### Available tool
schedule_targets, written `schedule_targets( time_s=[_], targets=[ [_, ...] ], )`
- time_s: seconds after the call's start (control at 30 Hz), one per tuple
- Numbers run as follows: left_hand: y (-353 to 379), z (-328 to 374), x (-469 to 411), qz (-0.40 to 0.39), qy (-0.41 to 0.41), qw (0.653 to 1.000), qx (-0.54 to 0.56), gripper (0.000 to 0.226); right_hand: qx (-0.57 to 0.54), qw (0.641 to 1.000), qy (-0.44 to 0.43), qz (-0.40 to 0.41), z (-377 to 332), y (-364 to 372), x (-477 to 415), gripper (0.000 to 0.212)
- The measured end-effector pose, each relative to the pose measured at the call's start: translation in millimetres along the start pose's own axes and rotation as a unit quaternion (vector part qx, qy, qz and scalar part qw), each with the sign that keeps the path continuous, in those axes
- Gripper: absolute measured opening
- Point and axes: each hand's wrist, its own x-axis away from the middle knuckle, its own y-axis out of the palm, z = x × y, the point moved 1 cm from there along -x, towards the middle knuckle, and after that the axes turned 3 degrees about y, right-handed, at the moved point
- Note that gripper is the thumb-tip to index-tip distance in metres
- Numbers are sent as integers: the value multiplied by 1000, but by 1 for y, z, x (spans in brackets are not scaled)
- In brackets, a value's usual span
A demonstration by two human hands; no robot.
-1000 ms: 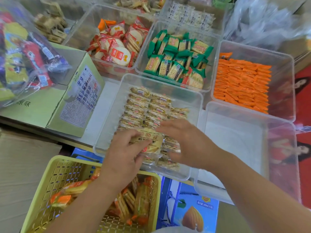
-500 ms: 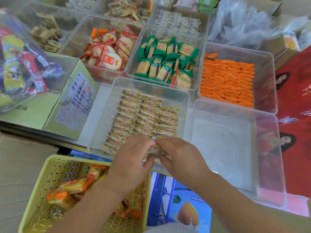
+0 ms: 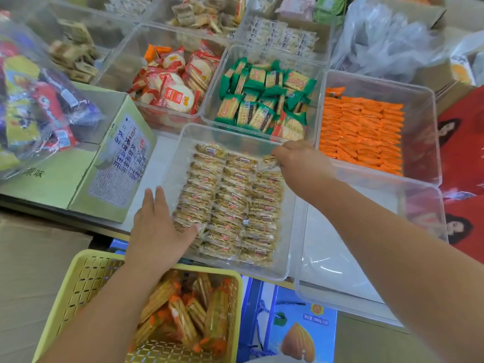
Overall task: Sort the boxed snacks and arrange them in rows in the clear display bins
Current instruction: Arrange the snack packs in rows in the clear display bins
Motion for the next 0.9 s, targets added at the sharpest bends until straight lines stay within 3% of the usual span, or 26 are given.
schedule_targets(
  time_s=[0.2,0.47,0.57,0.67,0.77,0.9],
  targets=[
    [6,0,-3,5,6,1000,-30,122,113,990,10,-84,-6,24,-29,36],
    [4,0,-2,13,16,999,-47,119,49,988,95,-113,-11,54,-41,36],
    [2,2,-1,13,15,998,-52,117,68,980,87,-163,-11,56,-48,35],
    [0,4,-2,6,14,998,-56,116,91,982,81,-144,-14,57,-43,34],
    [0,6,-3,2,15,998,-61,116,93,990,73,-80,-25,65,-21,66],
    [0,7,-3,3,17,997,-72,116,24,989,109,-94,-45,83,1,93]
  ],
)
